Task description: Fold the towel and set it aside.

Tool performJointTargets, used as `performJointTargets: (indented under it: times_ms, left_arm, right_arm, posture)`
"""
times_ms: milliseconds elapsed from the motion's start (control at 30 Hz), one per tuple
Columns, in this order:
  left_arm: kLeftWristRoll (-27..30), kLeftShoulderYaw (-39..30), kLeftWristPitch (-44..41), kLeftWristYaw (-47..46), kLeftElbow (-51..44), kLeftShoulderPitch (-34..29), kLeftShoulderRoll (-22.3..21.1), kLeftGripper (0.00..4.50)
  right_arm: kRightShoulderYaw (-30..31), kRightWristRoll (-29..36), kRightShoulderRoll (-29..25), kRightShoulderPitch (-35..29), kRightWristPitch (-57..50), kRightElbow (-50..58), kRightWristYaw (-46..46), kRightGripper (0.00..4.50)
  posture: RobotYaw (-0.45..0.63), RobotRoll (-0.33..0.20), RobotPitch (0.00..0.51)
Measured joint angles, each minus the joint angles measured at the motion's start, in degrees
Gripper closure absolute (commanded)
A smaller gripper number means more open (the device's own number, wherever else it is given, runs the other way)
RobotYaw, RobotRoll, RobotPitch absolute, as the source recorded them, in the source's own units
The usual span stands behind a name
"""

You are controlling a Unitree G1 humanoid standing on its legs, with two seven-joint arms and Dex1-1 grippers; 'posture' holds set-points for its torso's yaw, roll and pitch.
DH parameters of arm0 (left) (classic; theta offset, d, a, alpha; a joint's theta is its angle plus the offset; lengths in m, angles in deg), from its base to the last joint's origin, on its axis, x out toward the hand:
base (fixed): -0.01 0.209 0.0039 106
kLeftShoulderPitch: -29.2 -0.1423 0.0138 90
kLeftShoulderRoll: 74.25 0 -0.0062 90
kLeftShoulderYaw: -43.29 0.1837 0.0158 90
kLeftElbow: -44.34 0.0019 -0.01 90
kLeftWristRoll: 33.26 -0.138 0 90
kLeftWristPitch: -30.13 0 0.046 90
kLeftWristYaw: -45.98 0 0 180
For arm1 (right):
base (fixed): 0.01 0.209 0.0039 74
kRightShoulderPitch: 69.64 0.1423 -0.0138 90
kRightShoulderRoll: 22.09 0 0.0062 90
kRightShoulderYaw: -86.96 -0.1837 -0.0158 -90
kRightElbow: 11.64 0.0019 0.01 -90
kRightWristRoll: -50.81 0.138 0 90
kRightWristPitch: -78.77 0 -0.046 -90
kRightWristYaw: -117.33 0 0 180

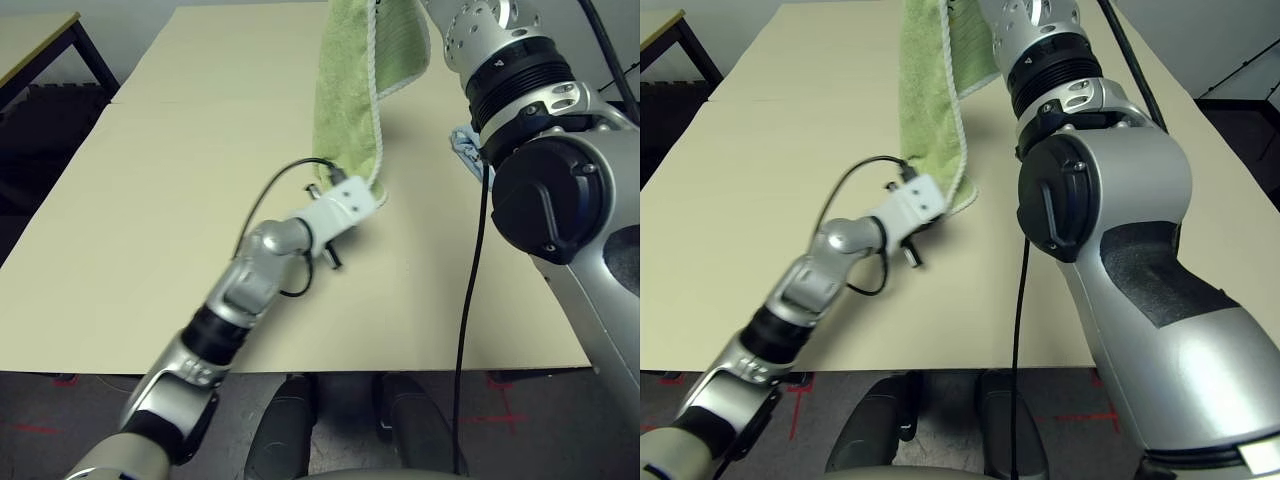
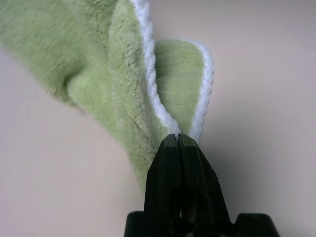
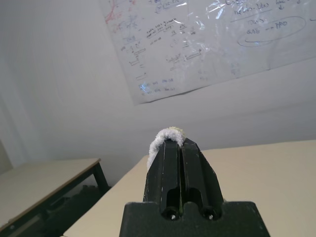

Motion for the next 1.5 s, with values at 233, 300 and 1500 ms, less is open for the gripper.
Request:
performJointTargets:
  times_ms: [233,300,1500]
  left_arm:
    - [2.69,-8.64,-2.24,-0.95,-2.91,-1.99,-2.71,4.46]
    - [3.01,-10.02,-2.14,-1.62,-2.47,-1.98,-3.27,4.46]
    - [38.72,-40.97,-11.40,2.27,15.38,12.46,-20.23,4.46]
  right_arm:
    - [2.00,-1.63,-1.16,-3.12,-0.57,0.01,-1.82,4.50]
    - [2.88,-2.16,-2.20,-4.32,-0.65,0.08,-2.70,4.50]
    - [1.93,2.86,-20.27,-30.64,2.03,5.02,-43.08,4.50]
  posture:
    - [0.11,0.000,0.146]
    - [0.11,0.000,0.143]
    - [-0.01,0.000,0.213]
